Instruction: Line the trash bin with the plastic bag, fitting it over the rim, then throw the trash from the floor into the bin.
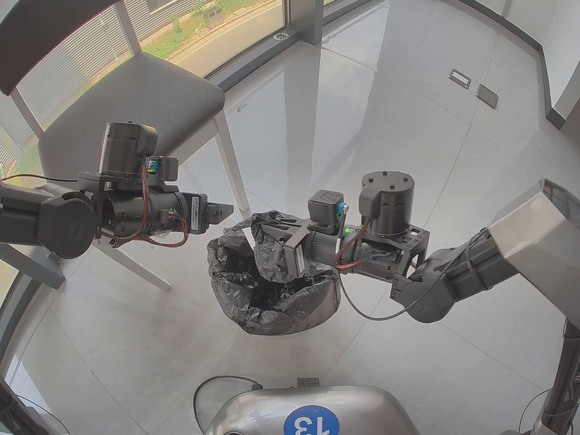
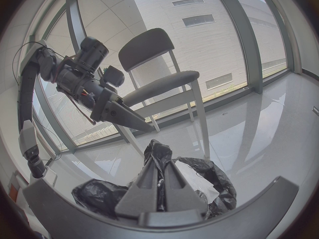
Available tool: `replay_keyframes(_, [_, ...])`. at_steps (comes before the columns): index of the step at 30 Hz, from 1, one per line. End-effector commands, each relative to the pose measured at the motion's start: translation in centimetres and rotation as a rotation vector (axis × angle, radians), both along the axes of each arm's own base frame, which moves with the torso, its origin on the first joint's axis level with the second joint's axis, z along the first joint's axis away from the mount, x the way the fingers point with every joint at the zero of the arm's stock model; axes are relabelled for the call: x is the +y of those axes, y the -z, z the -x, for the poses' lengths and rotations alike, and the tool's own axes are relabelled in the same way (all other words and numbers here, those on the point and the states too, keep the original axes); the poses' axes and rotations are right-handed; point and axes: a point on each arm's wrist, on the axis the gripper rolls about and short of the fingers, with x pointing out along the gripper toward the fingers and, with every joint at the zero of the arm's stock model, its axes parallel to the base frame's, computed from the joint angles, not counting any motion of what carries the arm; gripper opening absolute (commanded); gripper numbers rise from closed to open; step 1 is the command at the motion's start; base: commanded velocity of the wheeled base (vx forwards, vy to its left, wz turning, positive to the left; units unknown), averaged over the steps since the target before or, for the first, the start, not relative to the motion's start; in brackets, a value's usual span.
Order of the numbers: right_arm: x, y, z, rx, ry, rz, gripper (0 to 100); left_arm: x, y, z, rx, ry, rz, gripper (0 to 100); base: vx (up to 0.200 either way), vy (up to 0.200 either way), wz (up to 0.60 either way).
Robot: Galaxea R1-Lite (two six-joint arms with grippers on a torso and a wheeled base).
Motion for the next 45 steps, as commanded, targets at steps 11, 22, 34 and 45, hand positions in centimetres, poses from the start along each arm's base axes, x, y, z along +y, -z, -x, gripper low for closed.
replay_keyframes(11, [2.4,3.6,-0.6,0.046,-0.034,0.041,0,0.1,-0.7,-0.1,-0.028,-0.018,0.004,100,0.000,0.000,0.00])
replay_keyframes(22, [2.4,6.1,-1.5,0.073,-0.024,0.076,0,0.2,-0.8,-0.2,-0.037,-0.020,0.007,100,0.000,0.000,0.00])
replay_keyframes(34, [2.4,6.4,-3.0,0.043,-0.004,0.069,100,0.6,-0.9,-0.7,-0.044,-0.036,0.008,100,0.000,0.000,0.00])
replay_keyframes(45, [2.1,6.3,-3.0,0.051,0.002,0.072,100,0.2,-0.4,-0.4,-0.029,-0.012,-0.022,100,0.000,0.000,0.00])
